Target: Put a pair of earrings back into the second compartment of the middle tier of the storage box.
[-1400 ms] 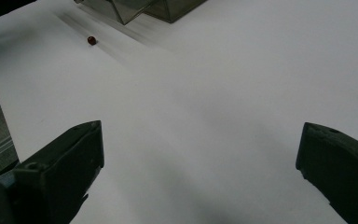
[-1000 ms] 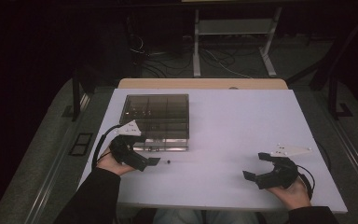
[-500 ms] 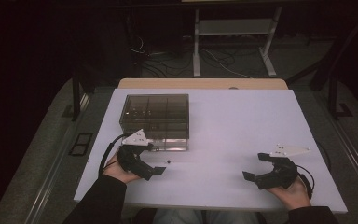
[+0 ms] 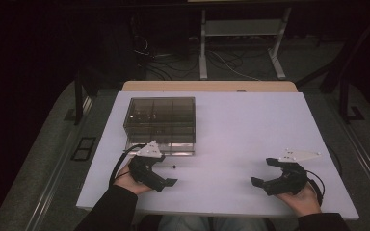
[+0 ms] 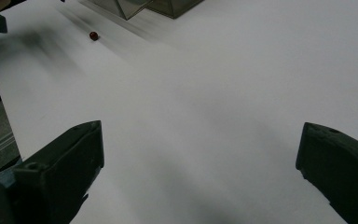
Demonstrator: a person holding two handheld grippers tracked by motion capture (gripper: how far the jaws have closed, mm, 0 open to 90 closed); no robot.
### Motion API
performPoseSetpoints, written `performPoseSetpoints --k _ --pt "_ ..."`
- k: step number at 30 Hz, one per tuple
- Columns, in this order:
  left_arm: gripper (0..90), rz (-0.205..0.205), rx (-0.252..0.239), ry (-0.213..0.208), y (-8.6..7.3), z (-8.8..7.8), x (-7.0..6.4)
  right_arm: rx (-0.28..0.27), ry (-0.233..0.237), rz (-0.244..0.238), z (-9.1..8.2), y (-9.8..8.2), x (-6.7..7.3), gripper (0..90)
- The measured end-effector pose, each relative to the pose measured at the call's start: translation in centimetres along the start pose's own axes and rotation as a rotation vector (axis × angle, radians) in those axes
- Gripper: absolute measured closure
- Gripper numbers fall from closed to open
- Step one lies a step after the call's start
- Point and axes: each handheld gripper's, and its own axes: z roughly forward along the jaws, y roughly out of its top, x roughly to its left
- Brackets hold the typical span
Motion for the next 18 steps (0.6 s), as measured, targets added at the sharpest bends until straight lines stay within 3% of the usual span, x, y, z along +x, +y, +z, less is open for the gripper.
performPoseSetpoints --k 6,10,18 --pt "5.7 0.025 0.038 0.006 0.3 1.1 -0.3 0.001 0.0 0.0 0.0 0.0 0.0 0.5" --pt "13.6 0.056 0.063 0.028 0.3 1.8 -0.4 0.002 0.001 0.0 0.0 0.0 0.0 0.5" --pt "26.6 0.054 0.066 0.042 0.2 2.5 0.4 0.003 0.005 0.001 0.0 0.0 0.0 0.5"
